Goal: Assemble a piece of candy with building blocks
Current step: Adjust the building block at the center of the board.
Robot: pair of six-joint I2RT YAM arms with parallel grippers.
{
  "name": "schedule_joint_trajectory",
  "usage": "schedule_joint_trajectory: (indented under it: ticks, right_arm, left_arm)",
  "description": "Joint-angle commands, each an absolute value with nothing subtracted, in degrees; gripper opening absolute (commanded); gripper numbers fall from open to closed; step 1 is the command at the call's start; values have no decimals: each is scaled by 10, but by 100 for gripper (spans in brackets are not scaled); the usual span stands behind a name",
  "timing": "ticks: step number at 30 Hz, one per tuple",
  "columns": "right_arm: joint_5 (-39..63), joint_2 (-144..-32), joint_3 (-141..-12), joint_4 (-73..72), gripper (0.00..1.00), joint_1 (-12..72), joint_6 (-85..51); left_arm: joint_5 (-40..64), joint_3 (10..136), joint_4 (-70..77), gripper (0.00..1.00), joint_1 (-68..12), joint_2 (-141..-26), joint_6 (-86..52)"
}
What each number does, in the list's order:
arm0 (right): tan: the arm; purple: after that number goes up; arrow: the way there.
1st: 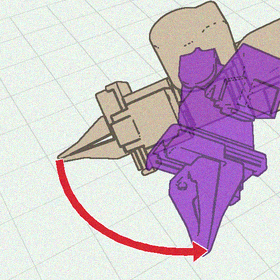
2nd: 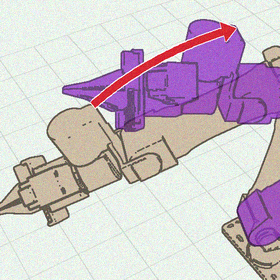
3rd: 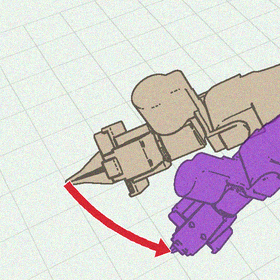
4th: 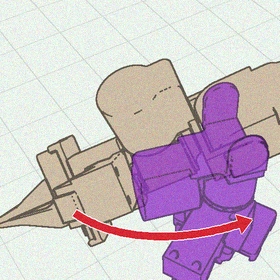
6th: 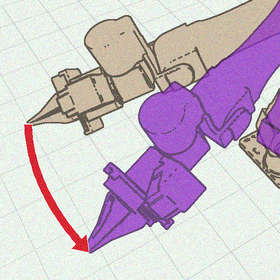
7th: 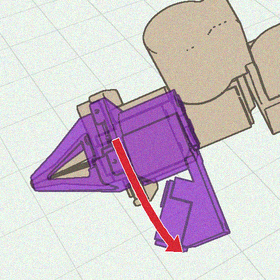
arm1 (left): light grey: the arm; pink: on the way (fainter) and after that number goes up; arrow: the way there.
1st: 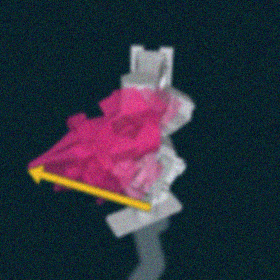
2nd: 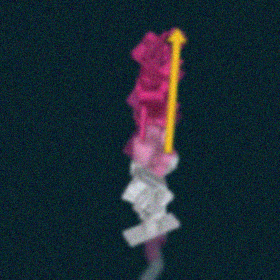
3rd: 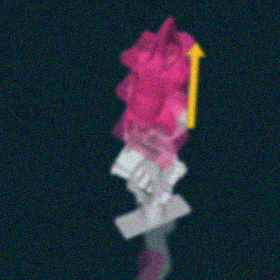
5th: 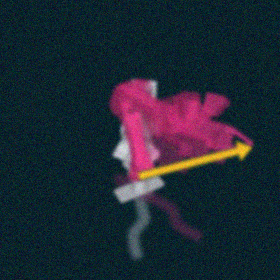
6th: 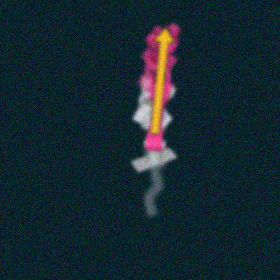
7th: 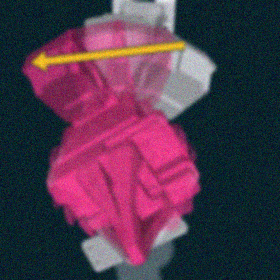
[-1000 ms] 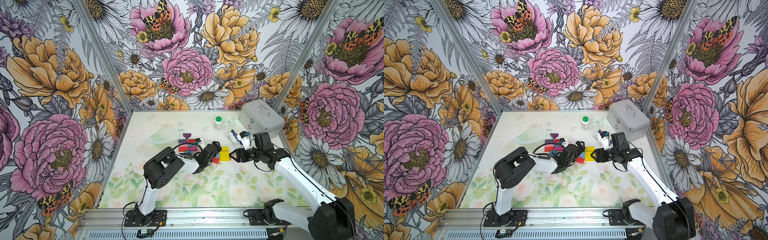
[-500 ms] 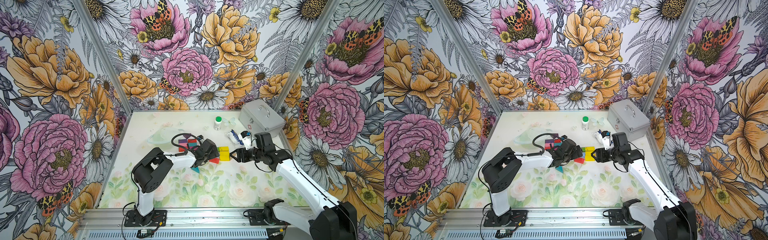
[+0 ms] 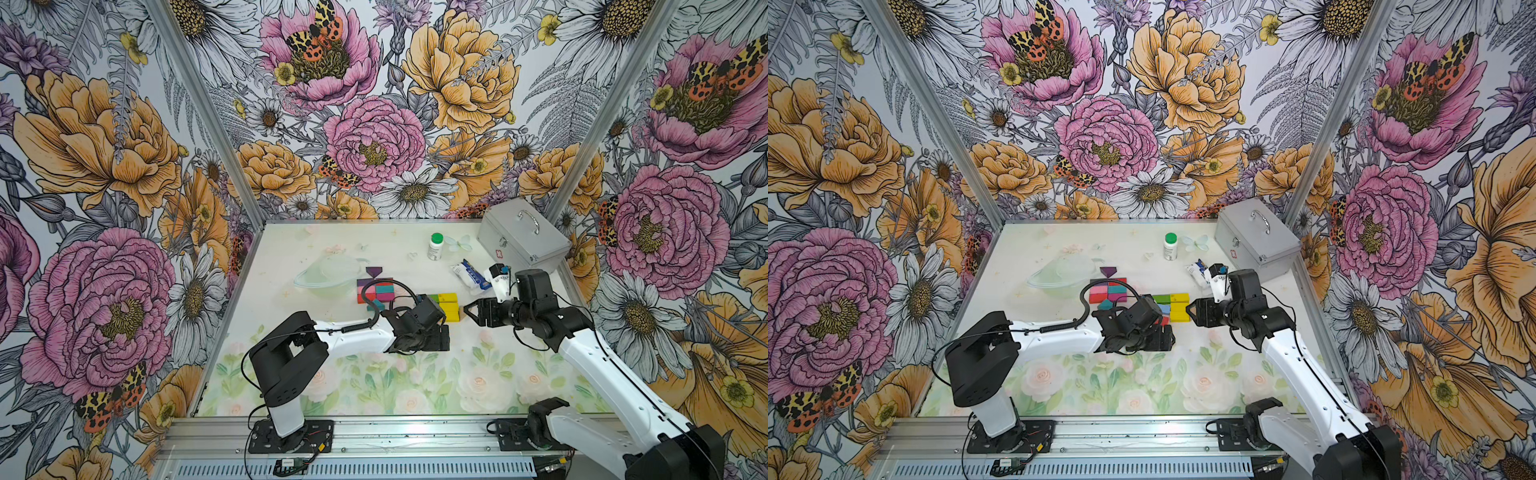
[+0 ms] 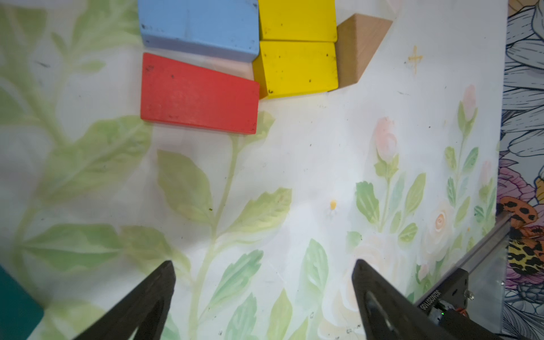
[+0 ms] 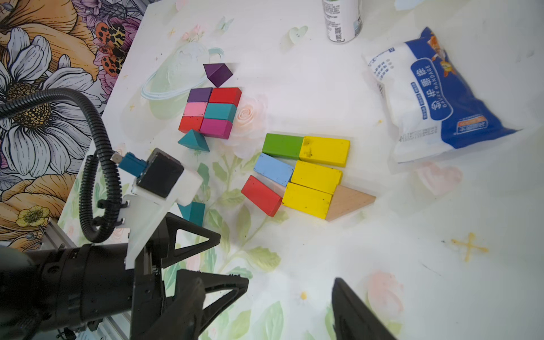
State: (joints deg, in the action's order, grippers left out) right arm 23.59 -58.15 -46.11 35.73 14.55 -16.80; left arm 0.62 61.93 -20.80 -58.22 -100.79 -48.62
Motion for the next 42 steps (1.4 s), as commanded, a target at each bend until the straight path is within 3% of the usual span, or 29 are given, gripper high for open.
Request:
schedule_joint_trajectory:
  ticks: [1,17,42]
  right_arm:
    - [220,-572,-456,357,69,147,-187]
    - [187,-568,-449,362,70,146,-199]
    - [178,-588,-448,361,70,146,-184]
  left_arm:
    - [18,638,-212,94,-573,-1032,-460]
    - [84,699,-167,93,-525,-1122,-432]
    - [118,706,-96,93,-500,-1158,-465]
